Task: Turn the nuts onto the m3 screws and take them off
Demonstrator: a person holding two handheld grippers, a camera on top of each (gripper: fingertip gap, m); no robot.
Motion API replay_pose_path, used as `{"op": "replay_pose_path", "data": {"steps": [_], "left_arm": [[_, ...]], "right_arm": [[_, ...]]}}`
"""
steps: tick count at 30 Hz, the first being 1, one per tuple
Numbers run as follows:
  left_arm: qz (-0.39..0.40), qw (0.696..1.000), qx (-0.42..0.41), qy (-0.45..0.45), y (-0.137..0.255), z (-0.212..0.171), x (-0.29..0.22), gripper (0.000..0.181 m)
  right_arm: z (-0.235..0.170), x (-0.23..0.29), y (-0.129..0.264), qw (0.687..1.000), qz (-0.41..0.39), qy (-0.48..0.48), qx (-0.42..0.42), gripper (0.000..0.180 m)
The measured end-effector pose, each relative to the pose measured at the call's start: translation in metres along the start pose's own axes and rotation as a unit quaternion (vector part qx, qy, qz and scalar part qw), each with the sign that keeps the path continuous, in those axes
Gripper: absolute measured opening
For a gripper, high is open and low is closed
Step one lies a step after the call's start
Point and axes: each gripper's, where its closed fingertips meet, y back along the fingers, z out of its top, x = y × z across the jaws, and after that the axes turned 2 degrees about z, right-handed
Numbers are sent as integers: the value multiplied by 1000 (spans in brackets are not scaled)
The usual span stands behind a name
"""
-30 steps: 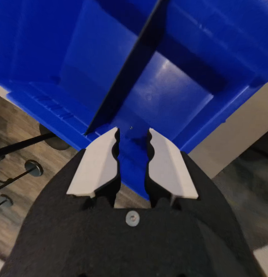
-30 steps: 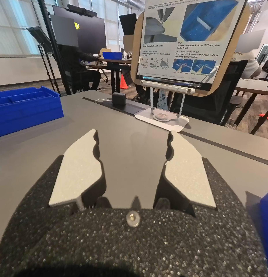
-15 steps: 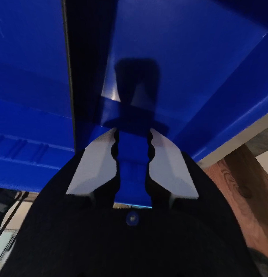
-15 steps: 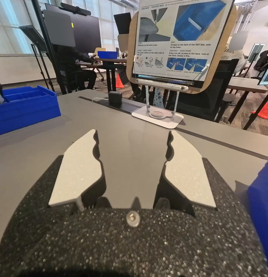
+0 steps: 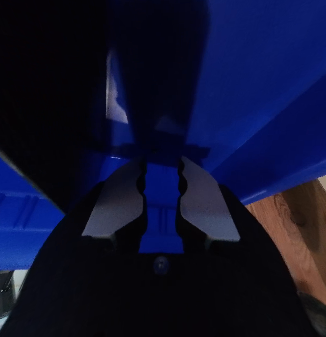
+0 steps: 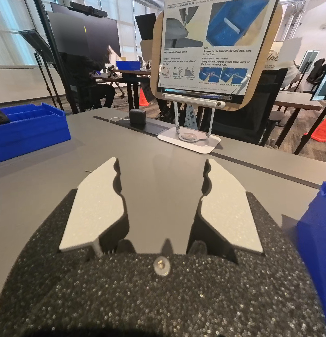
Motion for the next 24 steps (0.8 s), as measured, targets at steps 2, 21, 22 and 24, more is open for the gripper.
{"op": "replay_pose_path", "data": {"steps": [2, 21, 22, 24], "left_arm": [[2, 1000, 6, -3, -1, 0, 1, 33], [32, 996, 74, -50, -3, -2, 7, 27], [32, 995, 77, -50, -3, -2, 6, 27], [32, 995, 79, -51, -2, -1, 6, 27]], "right_arm": [[-1, 0, 0, 1000, -1, -1, -1, 87], [-7, -1, 1, 1000, 1, -6, -1, 87], [-7, -1, 1, 1000, 1, -6, -1, 87], [-7, -1, 1, 1000, 1, -6, -1, 87]]}}
